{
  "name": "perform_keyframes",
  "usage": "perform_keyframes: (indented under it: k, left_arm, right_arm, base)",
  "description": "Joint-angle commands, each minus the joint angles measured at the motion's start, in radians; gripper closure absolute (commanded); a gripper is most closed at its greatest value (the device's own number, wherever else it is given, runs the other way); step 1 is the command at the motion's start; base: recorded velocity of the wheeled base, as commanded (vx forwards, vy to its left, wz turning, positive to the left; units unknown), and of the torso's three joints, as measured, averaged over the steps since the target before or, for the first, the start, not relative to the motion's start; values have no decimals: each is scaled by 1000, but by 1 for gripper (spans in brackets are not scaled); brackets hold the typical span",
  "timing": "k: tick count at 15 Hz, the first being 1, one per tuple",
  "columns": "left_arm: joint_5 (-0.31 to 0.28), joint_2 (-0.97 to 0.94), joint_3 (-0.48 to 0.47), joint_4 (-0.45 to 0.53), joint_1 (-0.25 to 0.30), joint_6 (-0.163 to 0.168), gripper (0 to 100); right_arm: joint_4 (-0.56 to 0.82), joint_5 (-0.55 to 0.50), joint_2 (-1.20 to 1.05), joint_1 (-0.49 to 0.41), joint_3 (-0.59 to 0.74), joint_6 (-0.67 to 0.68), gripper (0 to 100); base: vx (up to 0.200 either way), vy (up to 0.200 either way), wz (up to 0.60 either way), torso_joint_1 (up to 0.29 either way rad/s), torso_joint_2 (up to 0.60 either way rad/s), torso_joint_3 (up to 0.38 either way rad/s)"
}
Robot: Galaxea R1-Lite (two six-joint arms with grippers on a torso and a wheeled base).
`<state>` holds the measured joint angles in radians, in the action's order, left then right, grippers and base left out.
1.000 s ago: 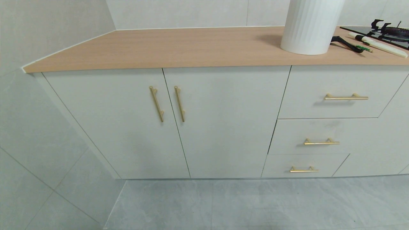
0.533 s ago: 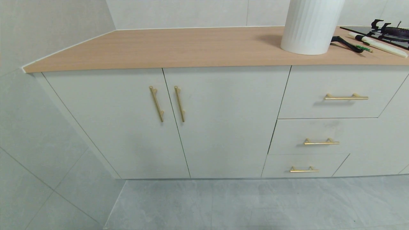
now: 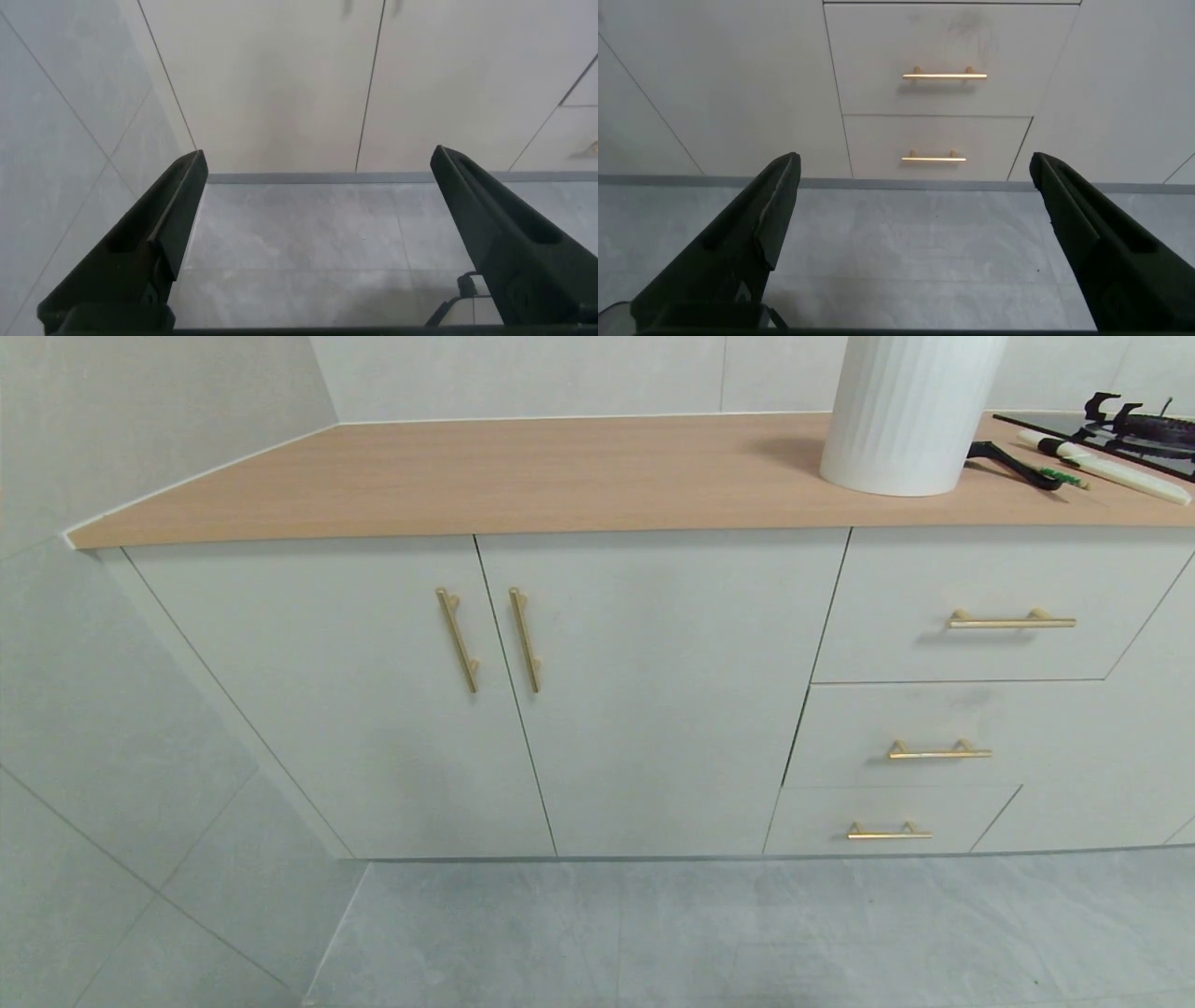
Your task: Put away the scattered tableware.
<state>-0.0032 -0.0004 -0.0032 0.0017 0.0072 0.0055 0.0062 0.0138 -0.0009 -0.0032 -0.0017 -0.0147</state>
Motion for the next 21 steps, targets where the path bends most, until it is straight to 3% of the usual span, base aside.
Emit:
perform_keyframes:
  k: [1,5,19,21]
  left_arm:
    - [0,0,0,0,0,4,0]
    - [-1,0,0,0,0,8,0]
    - [-1,0,0,0,0,2,0]
    - [-1,0,0,0,0,1,0]
  right_arm:
    - [1,0,4,0,0,-1,0]
    - [0,0,2,0,0,-1,0]
    - [1,0,2,0,0,1,0]
    - [0,0,2,0,0,1,0]
  base:
    - [0,0,0,0,0,0]
    - [0,0,0,0,0,0]
    - [0,-200,0,3,2,2]
    - [0,0,0,0,0,0]
